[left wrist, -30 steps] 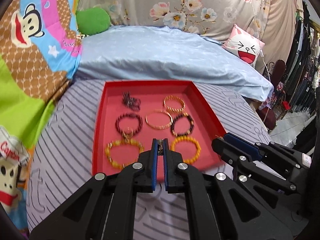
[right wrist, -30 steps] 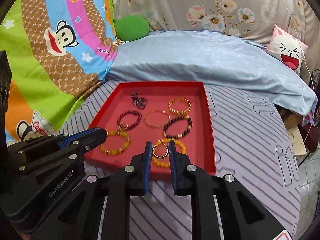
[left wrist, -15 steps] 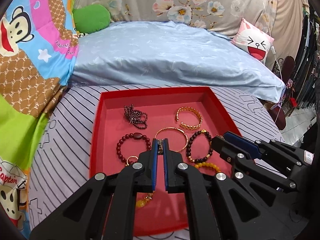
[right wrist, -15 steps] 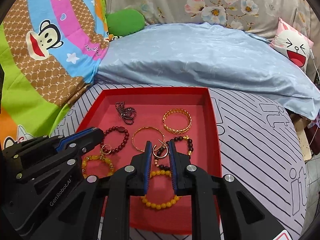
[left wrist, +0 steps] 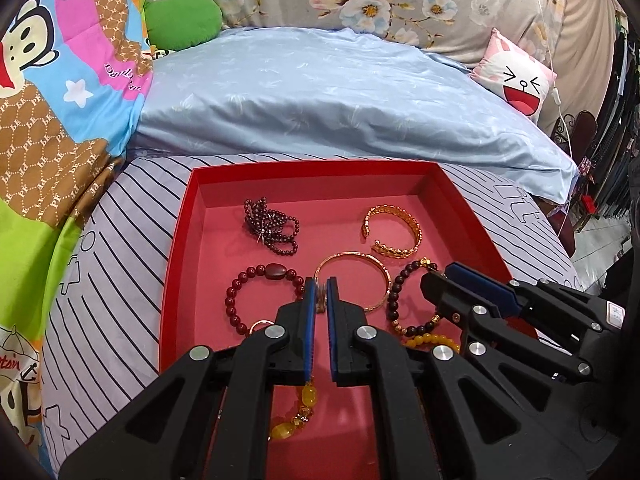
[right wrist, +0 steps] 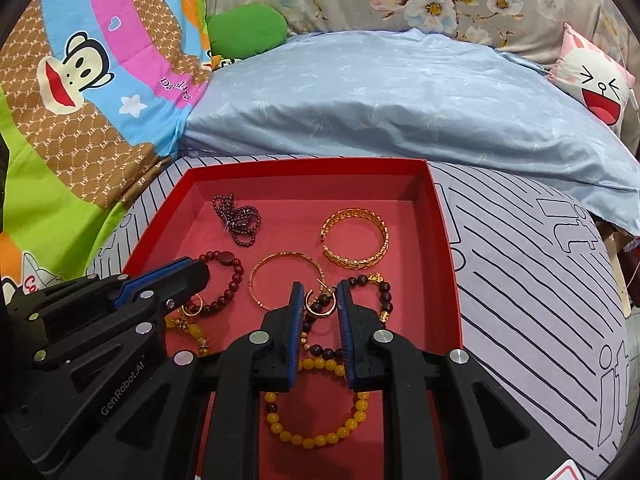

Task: Organize jewelry
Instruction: 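Lower the rings into the tray and open both tools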

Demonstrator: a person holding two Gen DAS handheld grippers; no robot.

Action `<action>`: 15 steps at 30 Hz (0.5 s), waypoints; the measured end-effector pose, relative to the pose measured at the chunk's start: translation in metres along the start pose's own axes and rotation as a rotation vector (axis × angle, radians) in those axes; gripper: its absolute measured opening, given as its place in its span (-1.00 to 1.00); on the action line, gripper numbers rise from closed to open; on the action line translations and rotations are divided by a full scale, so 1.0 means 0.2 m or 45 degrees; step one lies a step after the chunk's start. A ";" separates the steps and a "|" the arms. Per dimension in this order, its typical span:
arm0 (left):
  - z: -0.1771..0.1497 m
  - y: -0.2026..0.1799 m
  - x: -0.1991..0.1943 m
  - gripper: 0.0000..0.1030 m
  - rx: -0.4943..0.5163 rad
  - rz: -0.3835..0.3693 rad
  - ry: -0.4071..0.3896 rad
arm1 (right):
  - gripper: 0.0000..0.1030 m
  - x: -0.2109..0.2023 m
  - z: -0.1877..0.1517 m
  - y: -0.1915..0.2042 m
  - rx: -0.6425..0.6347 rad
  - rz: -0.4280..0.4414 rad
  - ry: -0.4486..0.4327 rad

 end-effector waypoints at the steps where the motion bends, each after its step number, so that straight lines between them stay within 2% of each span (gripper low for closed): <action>1: 0.00 0.00 0.00 -0.89 -0.002 0.002 -0.002 | -0.69 0.01 0.00 0.00 0.002 0.001 0.002; 3: 0.00 0.00 0.01 -0.88 -0.005 0.008 -0.007 | -0.68 0.01 -0.01 0.00 0.003 -0.002 0.006; 5: -0.01 0.01 0.01 -0.68 -0.013 0.014 -0.004 | -0.68 0.01 -0.01 0.00 0.001 -0.011 -0.002; 6: -0.01 0.01 0.01 -0.51 -0.015 0.017 -0.004 | -0.60 0.01 -0.01 -0.01 -0.001 -0.017 -0.003; 7: -0.01 0.02 0.01 -0.46 -0.016 0.038 -0.009 | -0.58 0.01 -0.01 -0.01 -0.002 -0.032 -0.007; 15: -0.02 0.03 0.00 -0.40 -0.013 0.065 -0.015 | -0.54 -0.01 -0.01 -0.01 0.000 -0.047 -0.015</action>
Point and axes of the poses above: each gripper's, at about its wrist camera, not at the fingertips, and x roughly the way its jaws point, y to its left, z to its top, the point moved 8 cm from there along x, roughly the way its jaws point, and after that the axes turned 2 degrees about y, right-handed, at the moved point
